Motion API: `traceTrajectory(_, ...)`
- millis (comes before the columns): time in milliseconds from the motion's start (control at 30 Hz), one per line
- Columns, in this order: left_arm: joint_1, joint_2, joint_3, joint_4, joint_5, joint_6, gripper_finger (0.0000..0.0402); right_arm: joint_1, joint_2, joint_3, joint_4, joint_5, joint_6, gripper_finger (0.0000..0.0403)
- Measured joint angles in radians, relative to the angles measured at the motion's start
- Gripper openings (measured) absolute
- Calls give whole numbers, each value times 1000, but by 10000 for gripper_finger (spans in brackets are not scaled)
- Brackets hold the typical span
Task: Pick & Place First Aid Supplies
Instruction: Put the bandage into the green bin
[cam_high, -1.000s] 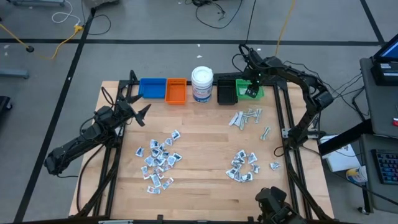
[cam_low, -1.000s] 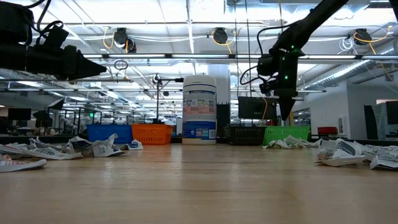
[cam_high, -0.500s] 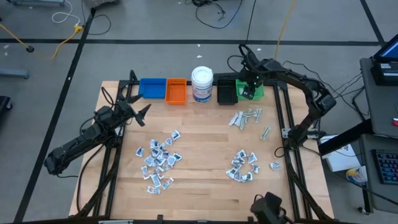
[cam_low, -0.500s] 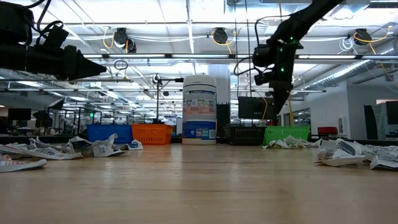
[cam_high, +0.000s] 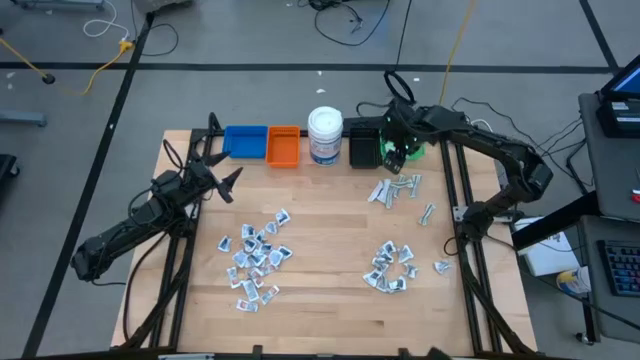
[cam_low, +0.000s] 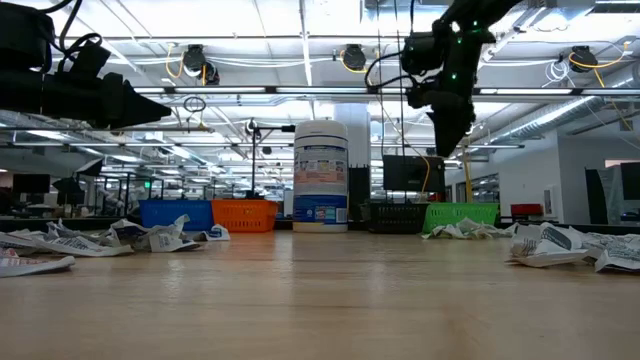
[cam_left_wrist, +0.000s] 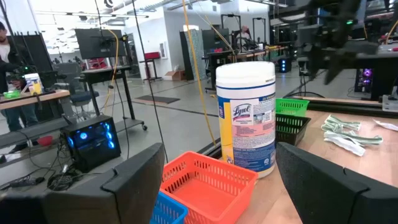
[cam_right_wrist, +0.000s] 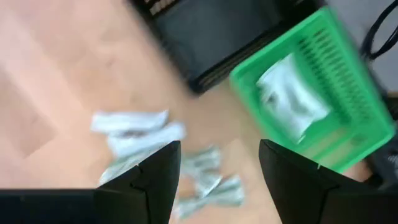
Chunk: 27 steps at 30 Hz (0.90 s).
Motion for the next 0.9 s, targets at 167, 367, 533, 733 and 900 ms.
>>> traceTrajectory(167, 0, 0, 0, 0, 0, 0, 310, 100, -21, 0, -145, 3, 178, 214)
traceTrajectory(367, 0, 0, 0, 0, 0, 0, 310, 168, -28, 0, -303, 0, 497, 208)
traceTrajectory(533, 0, 0, 0, 0, 0, 0, 310, 206, -32, 0, -383, 17, 699, 201)
traceTrajectory(733, 0, 0, 0, 0, 0, 0, 310, 239, -54, -1, -440, 125, 869, 195)
traceTrajectory(900, 0, 0, 0, 0, 0, 0, 310, 240, -113, -63, -431, 162, 999, 194)
